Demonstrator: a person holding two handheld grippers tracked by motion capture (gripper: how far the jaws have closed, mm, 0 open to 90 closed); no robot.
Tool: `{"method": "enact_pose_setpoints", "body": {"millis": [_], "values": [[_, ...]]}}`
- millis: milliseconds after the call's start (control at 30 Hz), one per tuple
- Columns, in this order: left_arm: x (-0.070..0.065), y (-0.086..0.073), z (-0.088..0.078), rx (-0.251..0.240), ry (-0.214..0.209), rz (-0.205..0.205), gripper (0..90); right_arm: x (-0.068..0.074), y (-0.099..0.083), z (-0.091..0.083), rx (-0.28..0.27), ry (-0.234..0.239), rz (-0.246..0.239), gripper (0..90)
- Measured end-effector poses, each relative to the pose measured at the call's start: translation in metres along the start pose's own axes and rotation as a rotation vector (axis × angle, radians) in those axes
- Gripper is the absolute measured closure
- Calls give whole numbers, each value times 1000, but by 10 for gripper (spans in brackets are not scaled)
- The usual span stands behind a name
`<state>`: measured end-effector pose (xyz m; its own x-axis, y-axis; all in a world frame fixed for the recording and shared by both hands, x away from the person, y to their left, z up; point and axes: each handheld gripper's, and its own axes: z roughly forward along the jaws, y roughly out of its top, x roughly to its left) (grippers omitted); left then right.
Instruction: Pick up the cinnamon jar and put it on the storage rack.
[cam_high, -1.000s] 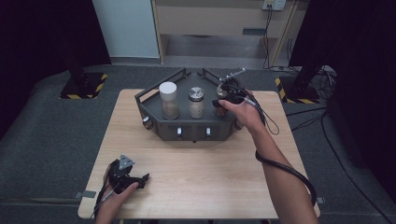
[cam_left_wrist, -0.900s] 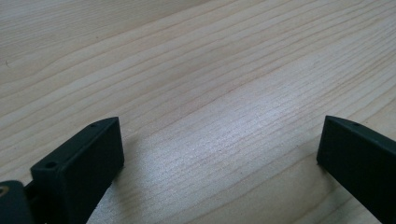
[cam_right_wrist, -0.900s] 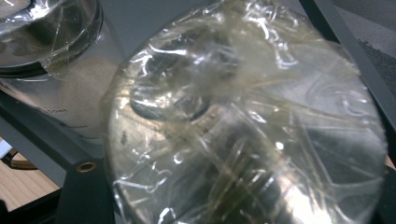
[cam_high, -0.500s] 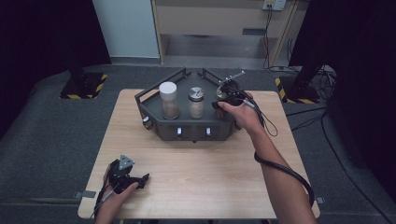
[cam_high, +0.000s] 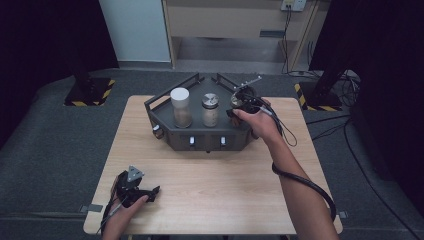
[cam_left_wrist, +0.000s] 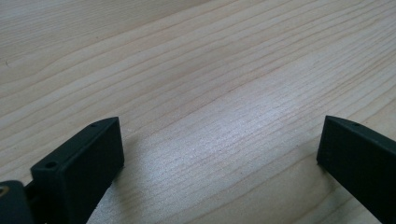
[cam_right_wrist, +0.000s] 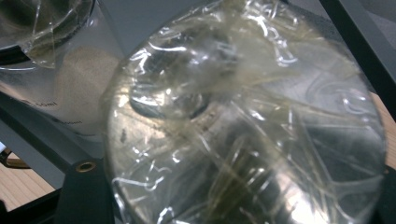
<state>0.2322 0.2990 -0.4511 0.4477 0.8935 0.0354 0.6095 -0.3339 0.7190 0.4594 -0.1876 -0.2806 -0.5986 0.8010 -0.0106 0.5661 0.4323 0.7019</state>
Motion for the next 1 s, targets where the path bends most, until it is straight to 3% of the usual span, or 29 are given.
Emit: {"method": "enact_pose_setpoints", "body": {"millis": [667,1000], "values": [[0,0,0,0,-1,0,0,1,-5,4,-12,-3,8,285],[0,0,0,0,-1,0,0,7,-14,-7,-60,-5,-6,87]]}}
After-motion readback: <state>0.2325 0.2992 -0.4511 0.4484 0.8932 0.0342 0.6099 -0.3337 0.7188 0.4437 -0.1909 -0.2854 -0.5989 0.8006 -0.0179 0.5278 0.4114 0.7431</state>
